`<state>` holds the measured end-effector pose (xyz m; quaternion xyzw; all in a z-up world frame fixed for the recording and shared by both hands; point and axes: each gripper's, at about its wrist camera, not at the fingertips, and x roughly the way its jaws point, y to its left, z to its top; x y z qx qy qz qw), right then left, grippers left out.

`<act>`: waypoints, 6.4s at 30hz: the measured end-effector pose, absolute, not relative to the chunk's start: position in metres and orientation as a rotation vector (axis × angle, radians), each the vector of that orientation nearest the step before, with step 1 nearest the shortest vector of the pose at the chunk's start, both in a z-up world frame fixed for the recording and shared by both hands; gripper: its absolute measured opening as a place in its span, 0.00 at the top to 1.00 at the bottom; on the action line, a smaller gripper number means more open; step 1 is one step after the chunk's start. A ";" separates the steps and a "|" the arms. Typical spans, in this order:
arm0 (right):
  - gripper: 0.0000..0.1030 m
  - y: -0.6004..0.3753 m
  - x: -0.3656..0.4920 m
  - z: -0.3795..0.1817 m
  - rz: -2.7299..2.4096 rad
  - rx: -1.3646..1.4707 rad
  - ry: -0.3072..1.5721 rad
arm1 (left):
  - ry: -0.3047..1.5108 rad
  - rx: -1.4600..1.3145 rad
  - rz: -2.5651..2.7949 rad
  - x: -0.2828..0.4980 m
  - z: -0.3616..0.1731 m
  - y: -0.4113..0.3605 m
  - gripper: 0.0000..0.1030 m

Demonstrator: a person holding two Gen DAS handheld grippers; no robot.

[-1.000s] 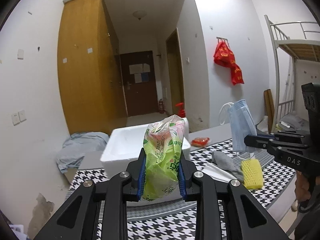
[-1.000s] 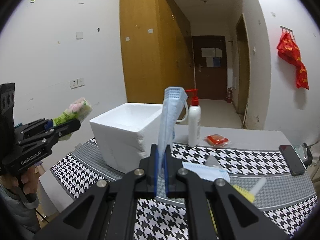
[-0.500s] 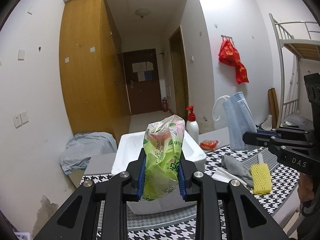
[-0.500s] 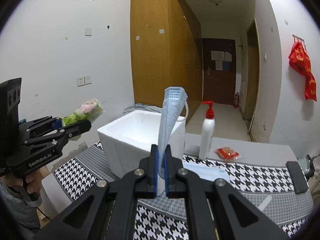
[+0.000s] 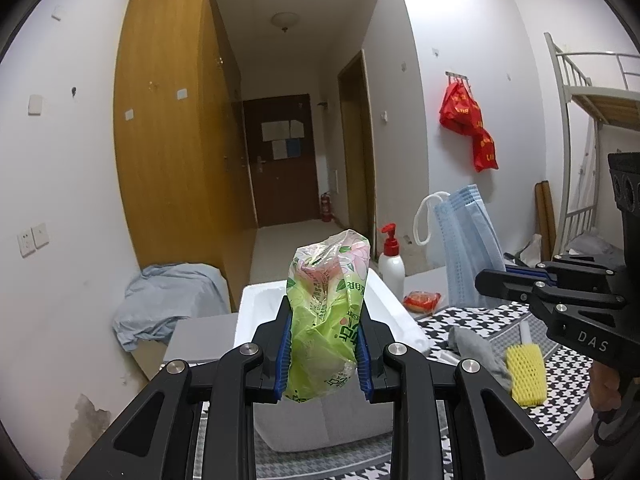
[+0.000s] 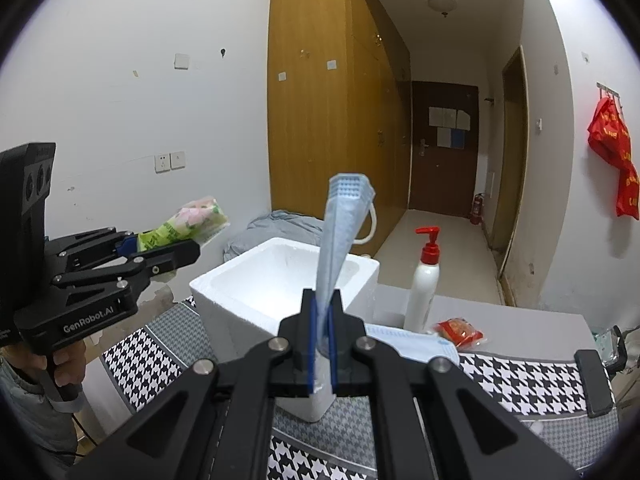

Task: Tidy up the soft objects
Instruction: 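Lift the green bag and blue mask and carry both toward the white foam box, then open the right gripper to drop the blue mask into the foam box, then open the left gripper to drop the green bag into the foam box, then withdraw both tools from the foam box back toward the table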

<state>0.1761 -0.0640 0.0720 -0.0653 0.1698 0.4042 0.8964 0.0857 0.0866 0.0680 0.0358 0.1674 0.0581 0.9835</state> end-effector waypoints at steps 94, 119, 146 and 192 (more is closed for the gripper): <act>0.00 -0.048 0.217 0.057 0.795 -0.148 0.400 | 0.459 0.013 0.106 0.143 0.050 0.118 0.72; 0.00 -0.090 0.225 0.038 0.745 -0.070 0.429 | 0.439 0.064 0.161 0.174 0.043 0.108 0.14; 0.00 -0.130 0.201 0.044 0.711 -0.044 0.396 | 0.276 0.026 0.172 0.102 0.076 0.082 0.01; 0.00 -0.171 0.152 0.001 0.579 -0.071 0.374 | 0.261 -0.067 0.163 0.048 0.016 0.043 0.01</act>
